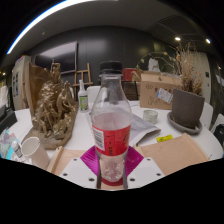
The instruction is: Pour water
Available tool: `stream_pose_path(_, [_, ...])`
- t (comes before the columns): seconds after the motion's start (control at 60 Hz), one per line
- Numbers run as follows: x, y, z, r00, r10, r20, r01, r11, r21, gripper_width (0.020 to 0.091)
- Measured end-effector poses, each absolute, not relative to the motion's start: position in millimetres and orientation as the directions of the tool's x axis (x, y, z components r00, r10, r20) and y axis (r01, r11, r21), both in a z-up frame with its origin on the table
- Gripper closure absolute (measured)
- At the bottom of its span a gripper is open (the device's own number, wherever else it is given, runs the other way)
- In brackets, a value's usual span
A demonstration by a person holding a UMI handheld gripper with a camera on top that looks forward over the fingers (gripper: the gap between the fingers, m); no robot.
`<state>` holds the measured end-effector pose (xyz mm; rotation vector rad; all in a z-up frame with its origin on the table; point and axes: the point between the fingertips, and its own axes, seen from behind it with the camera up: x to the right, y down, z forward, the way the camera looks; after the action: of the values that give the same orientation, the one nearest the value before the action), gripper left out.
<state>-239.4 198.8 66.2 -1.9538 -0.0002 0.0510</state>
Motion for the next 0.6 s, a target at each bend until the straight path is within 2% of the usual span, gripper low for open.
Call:
stream_pose_path(0.133, [-240,197,68,0.999,0.032,-0.021,-0.009,-0.344,-0.939,0.0793])
stream_pose_path(0.267, [-240,195,67,0.999,0.019,-0.038,-0.028,-0.362,-0.932,0.0612])
stream_pose_path(0.283, [-240,194,66,0.999,0.017,-0.039,-0.030,-0.373,-0.927,0.0566])
stream_pose_path(0.35, [-243,186,67,0.999,0.015,-0.037,-0.027,-0.403,-0.915,0.0235])
stream_pose_path(0.4, [-242,177,73,1.000,0.013,-0.025,-0.018,-0.412,-0.911,0.0272])
stream_pose_path(0.45, [-244,163,83,1.000,0.006,-0.006,-0.003,-0.422,-0.906,0.0244])
stream_pose_path(0.6, [-261,98,125,0.999,-0.007,0.040,0.033,-0.436,-0.899,0.0247])
